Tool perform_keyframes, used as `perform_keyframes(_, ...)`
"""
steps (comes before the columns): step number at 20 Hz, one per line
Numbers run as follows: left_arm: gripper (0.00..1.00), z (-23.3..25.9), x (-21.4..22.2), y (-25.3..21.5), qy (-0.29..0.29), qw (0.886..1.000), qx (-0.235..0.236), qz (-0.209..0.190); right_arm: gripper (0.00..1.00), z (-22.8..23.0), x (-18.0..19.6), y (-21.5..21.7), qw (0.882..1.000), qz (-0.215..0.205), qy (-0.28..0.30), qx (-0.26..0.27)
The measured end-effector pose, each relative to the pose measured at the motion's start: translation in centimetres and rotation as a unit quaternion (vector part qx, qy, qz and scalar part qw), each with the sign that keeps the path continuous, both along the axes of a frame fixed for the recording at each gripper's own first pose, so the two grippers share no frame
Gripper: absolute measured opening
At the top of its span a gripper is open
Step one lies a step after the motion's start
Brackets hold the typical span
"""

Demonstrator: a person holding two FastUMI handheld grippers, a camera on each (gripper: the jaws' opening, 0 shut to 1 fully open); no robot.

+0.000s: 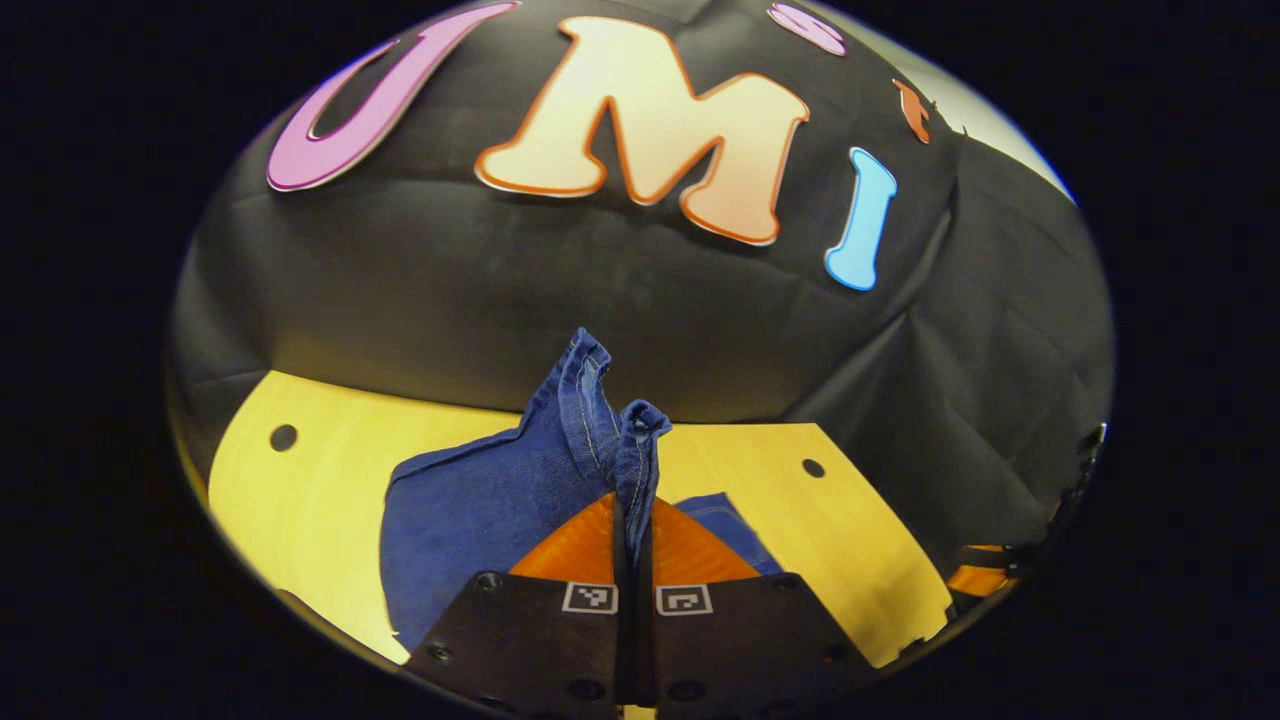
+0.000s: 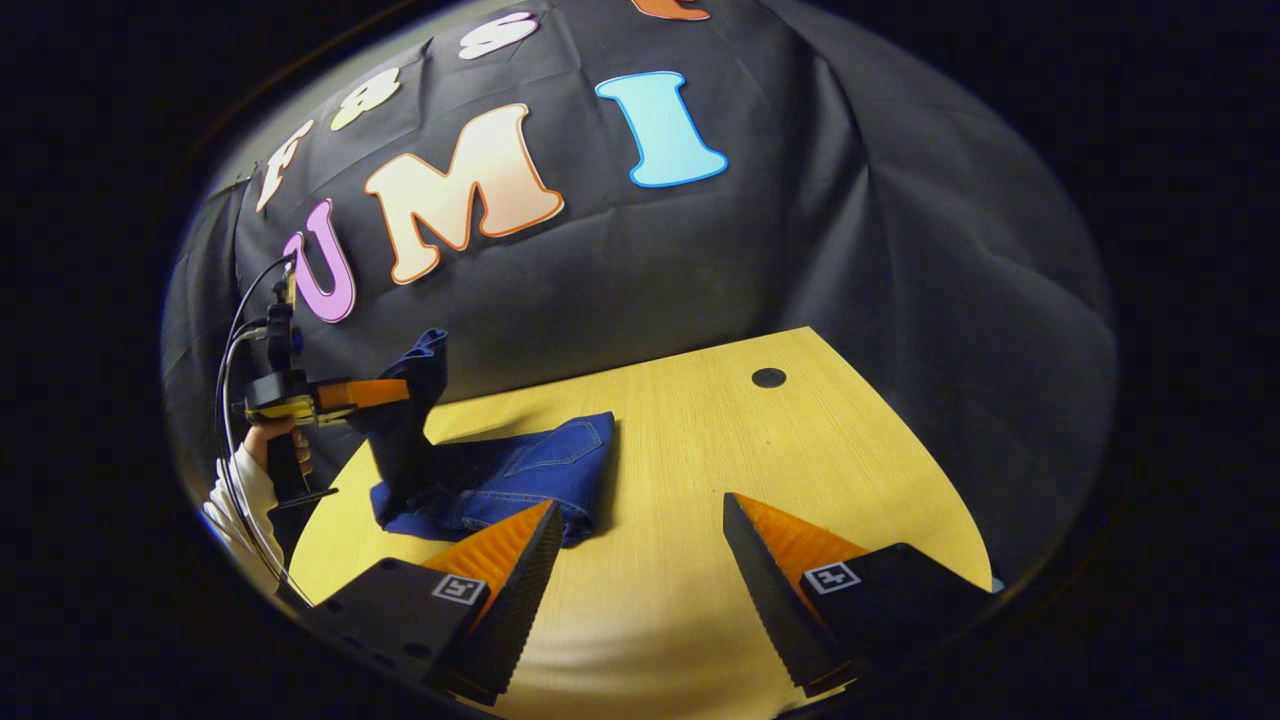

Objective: Grasp the waist and the cuffs of the jeans and fold them to make the two legs overlap; first hold the waist and fold one-third of the jeans toward the cuffs, then hold the cuffs and fold the remaining one-third in the same direction to finish folding.

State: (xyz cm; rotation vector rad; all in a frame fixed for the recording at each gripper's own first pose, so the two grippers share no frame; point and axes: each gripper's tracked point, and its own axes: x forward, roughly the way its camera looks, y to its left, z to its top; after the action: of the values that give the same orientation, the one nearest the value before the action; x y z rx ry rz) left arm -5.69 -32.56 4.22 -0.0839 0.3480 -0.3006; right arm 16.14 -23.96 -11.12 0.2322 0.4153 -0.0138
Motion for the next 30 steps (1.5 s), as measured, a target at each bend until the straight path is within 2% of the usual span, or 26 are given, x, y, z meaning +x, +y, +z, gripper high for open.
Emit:
perform_keyframes(6, 0.00, -9.9, -0.4, -3.3, 0.048, 0.996, 0.078, 0.010, 0.95, -0.7, -0.4, -1.5, 1.000, -0.004, 0.004, -0.001)
perform_keyframes(8, 0.00, -12.4, -1.1, -3.6, 0.064, 0.993, 0.100, 0.014, 0.99, -1.0, -0.6, -1.6, 1.000, -0.004, 0.005, -0.006)
perform_keyframes(10, 0.06, -13.6, -1.1, -4.3, 0.063, 0.992, 0.111, 0.020, 0.96, -1.2, -1.0, -1.3, 1.000, 0.000, 0.007, 0.000)
perform_keyframes(12, 0.24, -12.6, -1.5, -5.8, 0.045, 0.995, 0.087, 0.016, 0.99, -1.6, -1.0, -0.9, 1.000, 0.006, 0.014, 0.001)
perform_keyframes(15, 0.89, -9.6, -4.0, -6.3, 0.015, 0.998, 0.057, 0.027, 0.94, -1.3, -1.4, 0.7, 1.000, 0.020, 0.014, 0.003)
perform_keyframes(16, 0.94, -8.8, -5.3, -5.3, 0.008, 0.997, 0.059, 0.039, 0.94, -0.9, -1.5, 1.6, 1.000, 0.026, 0.012, 0.008)
perform_keyframes(17, 0.94, -7.9, -6.8, -3.9, 0.000, 0.997, 0.062, 0.053, 0.98, -0.5, -2.0, 2.3, 0.999, 0.030, 0.007, 0.012)
perform_keyframes(21, 0.92, -4.9, -13.8, 2.9, -0.015, 0.992, 0.055, 0.108, 0.98, 0.7, -3.6, 5.6, 0.999, 0.045, -0.006, 0.011)
perform_keyframes(22, 0.92, -4.7, -15.5, 4.5, -0.012, 0.991, 0.060, 0.119, 0.94, 1.0, -4.0, 6.6, 0.999, 0.049, -0.009, 0.007)
perform_keyframes(24, 0.92, -4.2, -18.3, 8.3, -0.013, 0.987, 0.079, 0.141, 0.99, 1.6, -4.4, 8.3, 0.998, 0.054, -0.015, -0.001)
perform_keyframes(25, 0.92, -4.0, -19.5, 9.8, -0.011, 0.985, 0.086, 0.150, 0.94, 1.7, -4.7, 9.0, 0.998, 0.054, -0.015, -0.001)
perform_keyframes(26, 0.92, -4.0, -20.8, 11.2, -0.008, 0.984, 0.090, 0.157, 0.94, 2.2, -5.0, 10.2, 0.998, 0.055, -0.021, 0.003)
perform_keyframes(27, 0.97, -3.6, -21.9, 12.3, -0.012, 0.982, 0.090, 0.165, 0.98, 2.6, -5.2, 11.1, 0.998, 0.057, -0.027, 0.004)
perform_keyframes(28, 0.94, -3.0, -22.6, 13.2, -0.023, 0.981, 0.087, 0.171, 0.94, 2.8, -5.5, 11.9, 0.998, 0.058, -0.029, 0.001)
perform_keyframes(29, 0.94, -2.6, -23.4, 13.8, -0.027, 0.980, 0.084, 0.176, 0.99, 2.6, -5.9, 12.5, 0.998, 0.058, -0.028, -0.005)
perform_keyframes(30, 0.94, -2.2, -24.1, 14.5, -0.032, 0.980, 0.083, 0.179, 0.98, 2.8, -6.1, 13.1, 0.998, 0.059, -0.028, -0.009)
